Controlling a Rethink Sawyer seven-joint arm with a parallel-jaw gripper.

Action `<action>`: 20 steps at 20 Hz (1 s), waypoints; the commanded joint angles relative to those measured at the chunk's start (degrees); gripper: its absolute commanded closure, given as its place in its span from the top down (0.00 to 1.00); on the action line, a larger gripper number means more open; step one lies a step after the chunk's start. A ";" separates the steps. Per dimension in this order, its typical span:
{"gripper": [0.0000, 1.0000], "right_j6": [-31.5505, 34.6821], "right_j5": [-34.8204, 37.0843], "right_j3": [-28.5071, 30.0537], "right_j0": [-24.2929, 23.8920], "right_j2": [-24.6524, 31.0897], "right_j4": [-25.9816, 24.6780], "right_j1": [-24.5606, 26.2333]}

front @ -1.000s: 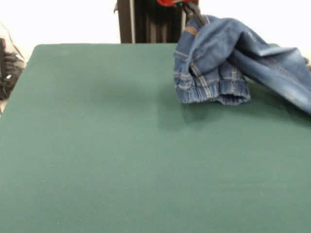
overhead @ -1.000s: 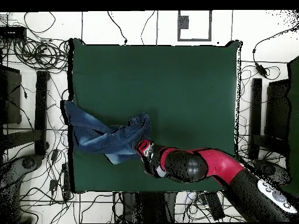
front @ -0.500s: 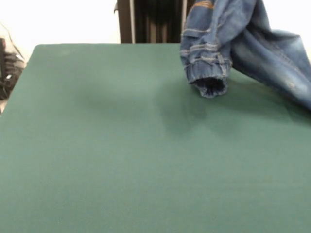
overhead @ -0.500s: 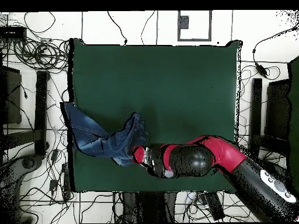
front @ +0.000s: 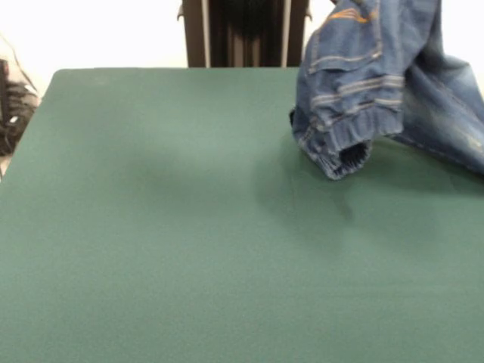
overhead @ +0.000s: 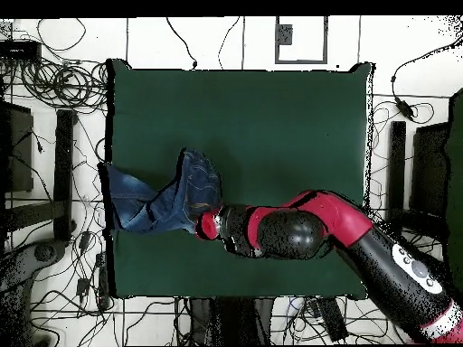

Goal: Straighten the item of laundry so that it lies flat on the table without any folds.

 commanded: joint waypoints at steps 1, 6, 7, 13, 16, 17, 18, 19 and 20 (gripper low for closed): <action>0.00 -28.45 0.45 -7.35 0.77 6.34 -0.80 12.16; 0.00 -32.15 7.69 -10.01 1.53 6.79 3.64 16.73; 0.00 -32.74 8.65 -10.17 1.65 7.74 4.49 17.05; 0.00 -37.11 18.48 -15.05 4.13 10.81 12.00 21.04; 0.00 -37.65 20.45 -17.79 5.11 11.06 13.14 21.27; 0.00 -37.82 21.10 -19.02 5.69 11.06 13.25 20.93; 0.00 -37.70 21.35 -20.01 6.17 10.80 13.27 20.88; 0.00 -37.73 21.57 -21.02 6.62 11.26 13.47 20.81; 0.00 -38.19 21.90 -22.19 7.25 11.22 13.45 21.08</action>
